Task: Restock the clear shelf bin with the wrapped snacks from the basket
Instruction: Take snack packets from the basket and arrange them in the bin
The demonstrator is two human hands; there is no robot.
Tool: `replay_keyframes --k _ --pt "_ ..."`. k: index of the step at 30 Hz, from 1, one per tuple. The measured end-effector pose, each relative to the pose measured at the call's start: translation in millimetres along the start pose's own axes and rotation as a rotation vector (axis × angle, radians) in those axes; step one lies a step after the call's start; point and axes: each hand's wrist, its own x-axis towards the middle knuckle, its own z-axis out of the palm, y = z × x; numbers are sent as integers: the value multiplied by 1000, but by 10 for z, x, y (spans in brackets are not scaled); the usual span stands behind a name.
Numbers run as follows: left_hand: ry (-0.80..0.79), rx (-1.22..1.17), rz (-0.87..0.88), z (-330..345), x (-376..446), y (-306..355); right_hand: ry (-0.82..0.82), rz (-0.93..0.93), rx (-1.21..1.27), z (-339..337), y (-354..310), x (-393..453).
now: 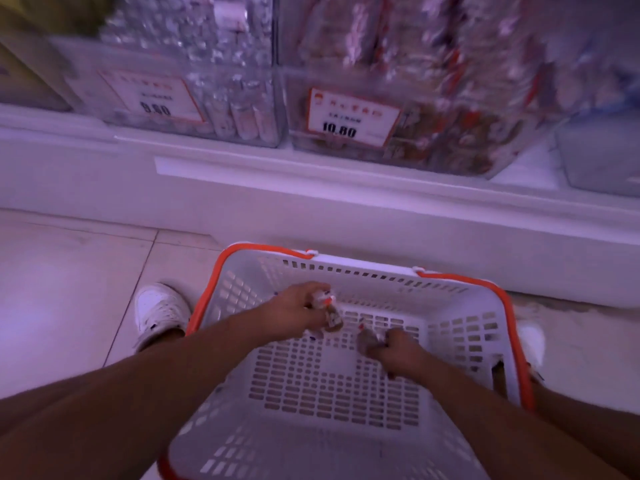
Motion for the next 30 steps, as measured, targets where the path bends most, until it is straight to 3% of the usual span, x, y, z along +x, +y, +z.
replay_keyframes --k 3,7,11,16,20,23,26,28,30 --pt "152 -109 117 -185 -295 661 54 -141 268 -626 -604 -458" --pt "363 -248 189 -244 -771 1454 -152 -379 601 -1172 -1143 -1483" --pt "370 -453 246 90 -1095 1934 -259 -555 811 -1197 -1324 -2106" --pt "238 -804 314 324 -1187 2141 -57 -502 900 -1062 -1536 -2113" --pt "176 -813 402 257 -1056 2135 -11 -443 951 -1116 -1662 -2035" --pt "199 -846 434 223 -975 2135 66 -388 807 -1209 -1715 -2011" --pt "311 -832 350 163 -906 2162 303 -442 568 -1332 -1716 -1938" --pt "384 -823 241 124 -859 2184 567 -642 369 -1396 -1645 -1851" --pt "401 -860 186 122 -821 2218 750 -893 -82 -1442 -1583 -1794"
